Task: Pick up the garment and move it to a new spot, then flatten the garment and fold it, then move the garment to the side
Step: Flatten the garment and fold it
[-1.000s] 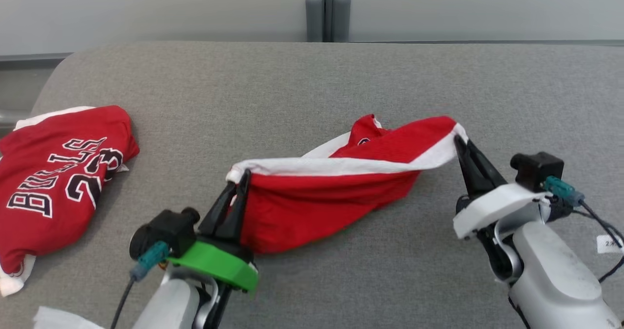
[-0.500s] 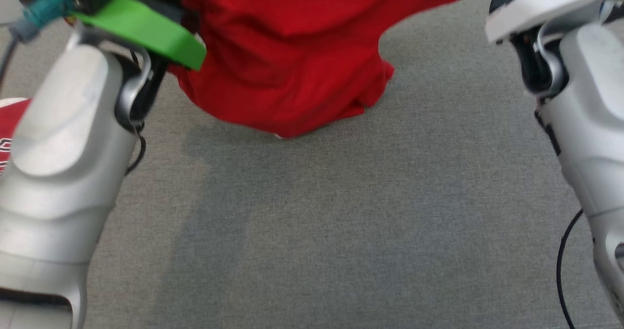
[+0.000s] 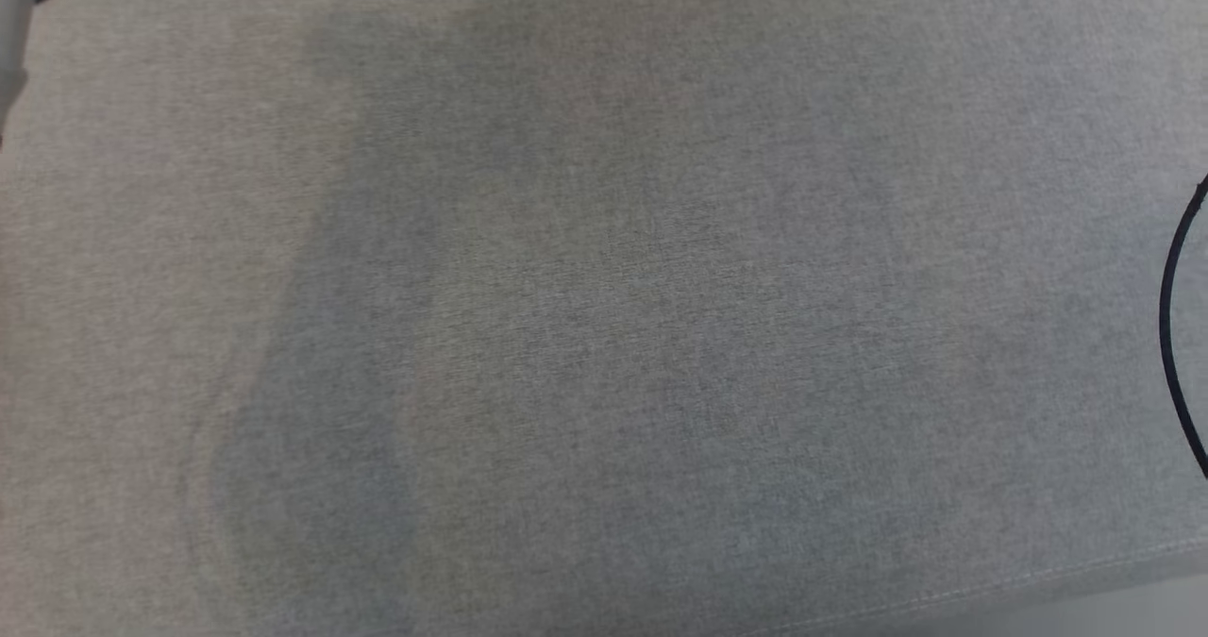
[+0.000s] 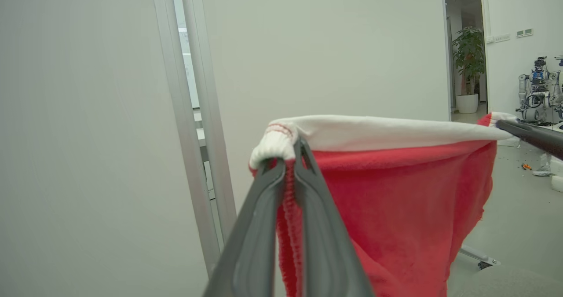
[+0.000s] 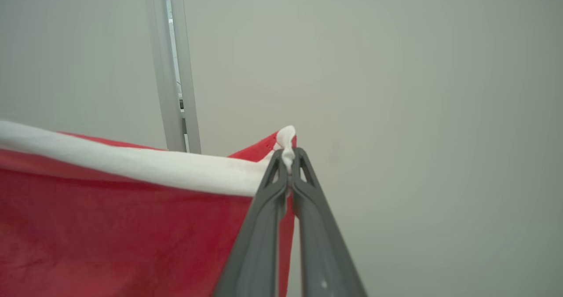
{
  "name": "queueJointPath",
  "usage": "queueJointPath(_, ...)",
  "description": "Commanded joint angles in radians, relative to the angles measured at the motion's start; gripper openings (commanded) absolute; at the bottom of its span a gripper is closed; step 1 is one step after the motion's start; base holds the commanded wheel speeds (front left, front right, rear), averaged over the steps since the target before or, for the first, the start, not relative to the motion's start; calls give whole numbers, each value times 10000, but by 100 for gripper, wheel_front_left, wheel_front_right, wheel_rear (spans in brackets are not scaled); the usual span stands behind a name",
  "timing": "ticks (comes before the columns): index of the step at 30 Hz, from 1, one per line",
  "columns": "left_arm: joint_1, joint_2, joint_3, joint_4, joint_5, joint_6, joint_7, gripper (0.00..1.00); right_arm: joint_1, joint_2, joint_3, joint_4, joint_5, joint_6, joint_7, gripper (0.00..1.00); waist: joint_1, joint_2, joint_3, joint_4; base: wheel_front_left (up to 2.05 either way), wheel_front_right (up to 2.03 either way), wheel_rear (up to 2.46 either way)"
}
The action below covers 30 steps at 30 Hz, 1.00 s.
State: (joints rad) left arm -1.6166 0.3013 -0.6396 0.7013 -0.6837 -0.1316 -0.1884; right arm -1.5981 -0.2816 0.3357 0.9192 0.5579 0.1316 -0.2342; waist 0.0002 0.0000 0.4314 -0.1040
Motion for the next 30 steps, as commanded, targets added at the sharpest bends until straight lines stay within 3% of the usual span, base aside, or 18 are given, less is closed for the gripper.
queueJointPath(1,-232,135,-166,238,-90,27,-154,0,-150,44,33,222,147,-18,-88,0,-2,0,502,-562,0,0,0)
queueJointPath(8,-322,97,-875,994,-819,27,-530,0,-92,83,354,659,632,-18,-240,0,-2,0,833,-823,0,0,0)
queueJointPath(14,983,264,-1447,669,-1194,27,-769,0,1187,161,618,176,1352,-18,-316,0,-2,0,771,-859,0,0,0)
queueJointPath(22,4758,448,185,-1397,-522,183,-771,0,4470,-155,293,-1867,1586,-19,-310,0,-2,0,25,-773,0,0,0)
queueJointPath(30,9166,78,1602,-3563,538,547,-774,0,8067,-331,99,-3568,1874,-19,-311,0,-2,0,-951,-739,0,0,0)
